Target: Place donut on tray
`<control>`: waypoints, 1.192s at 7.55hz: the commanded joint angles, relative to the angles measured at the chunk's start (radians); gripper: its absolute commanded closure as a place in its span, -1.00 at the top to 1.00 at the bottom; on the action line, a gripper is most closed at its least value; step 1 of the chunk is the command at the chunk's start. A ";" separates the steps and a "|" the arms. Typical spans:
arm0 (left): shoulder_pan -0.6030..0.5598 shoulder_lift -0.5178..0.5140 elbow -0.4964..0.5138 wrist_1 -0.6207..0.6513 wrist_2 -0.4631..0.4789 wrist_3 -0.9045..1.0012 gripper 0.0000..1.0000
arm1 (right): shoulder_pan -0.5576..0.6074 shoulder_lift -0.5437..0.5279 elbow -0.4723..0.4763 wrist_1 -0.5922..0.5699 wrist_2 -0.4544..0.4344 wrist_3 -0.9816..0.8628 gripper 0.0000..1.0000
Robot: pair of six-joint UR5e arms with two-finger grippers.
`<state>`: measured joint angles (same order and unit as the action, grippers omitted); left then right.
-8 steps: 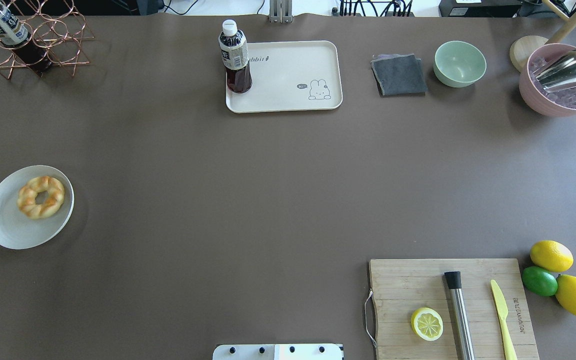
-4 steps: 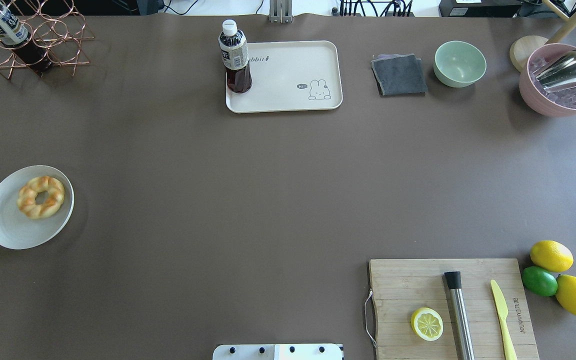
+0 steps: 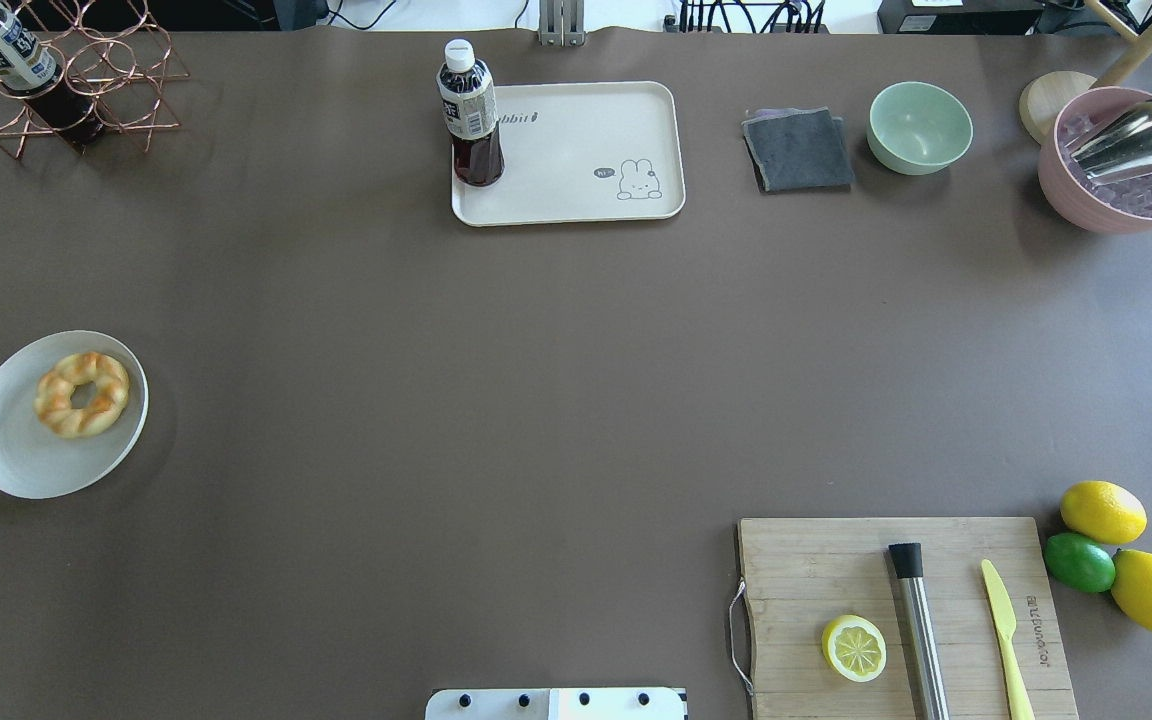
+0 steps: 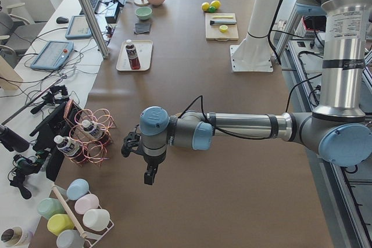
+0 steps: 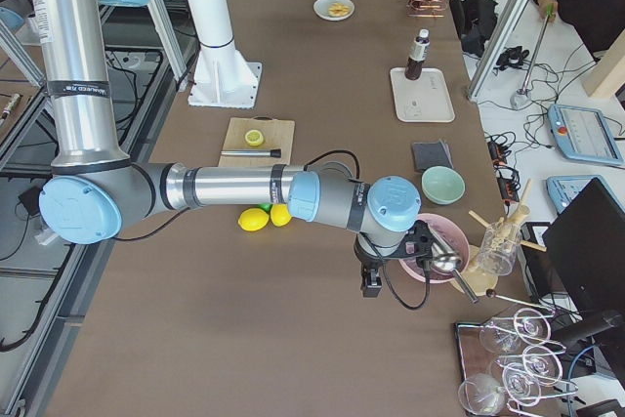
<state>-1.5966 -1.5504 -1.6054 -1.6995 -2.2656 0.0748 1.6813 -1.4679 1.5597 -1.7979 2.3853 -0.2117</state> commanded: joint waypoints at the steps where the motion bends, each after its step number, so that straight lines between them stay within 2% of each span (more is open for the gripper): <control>1: 0.023 0.001 -0.005 -0.002 0.001 -0.007 0.96 | 0.000 0.001 0.000 0.000 0.000 0.000 1.00; 2: 0.029 0.001 -0.013 -0.002 -0.003 -0.009 0.96 | 0.000 0.001 -0.001 0.000 -0.002 0.000 1.00; 3: 0.035 0.001 -0.025 -0.002 -0.081 -0.024 0.96 | 0.000 -0.006 -0.001 0.005 0.000 0.000 1.00; 4: 0.055 0.000 -0.042 -0.005 -0.148 -0.108 0.96 | 0.000 -0.009 0.000 0.008 0.002 0.000 1.00; 5: 0.108 0.001 -0.069 -0.046 -0.146 -0.212 0.96 | 0.000 -0.012 0.005 0.008 0.003 -0.002 1.00; 6: 0.166 0.024 -0.068 -0.116 -0.141 -0.292 0.96 | 0.000 -0.021 0.009 0.009 0.003 -0.002 1.00; 8: 0.301 0.096 -0.048 -0.352 -0.045 -0.465 0.96 | 0.000 -0.023 0.020 0.011 0.009 -0.006 1.00; 9: 0.343 0.114 0.011 -0.493 -0.039 -0.548 0.96 | 0.000 -0.023 0.020 0.011 0.008 -0.006 1.00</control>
<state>-1.3481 -1.4842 -1.6582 -1.9620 -2.3461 -0.3215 1.6812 -1.4893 1.5748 -1.7876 2.3931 -0.2167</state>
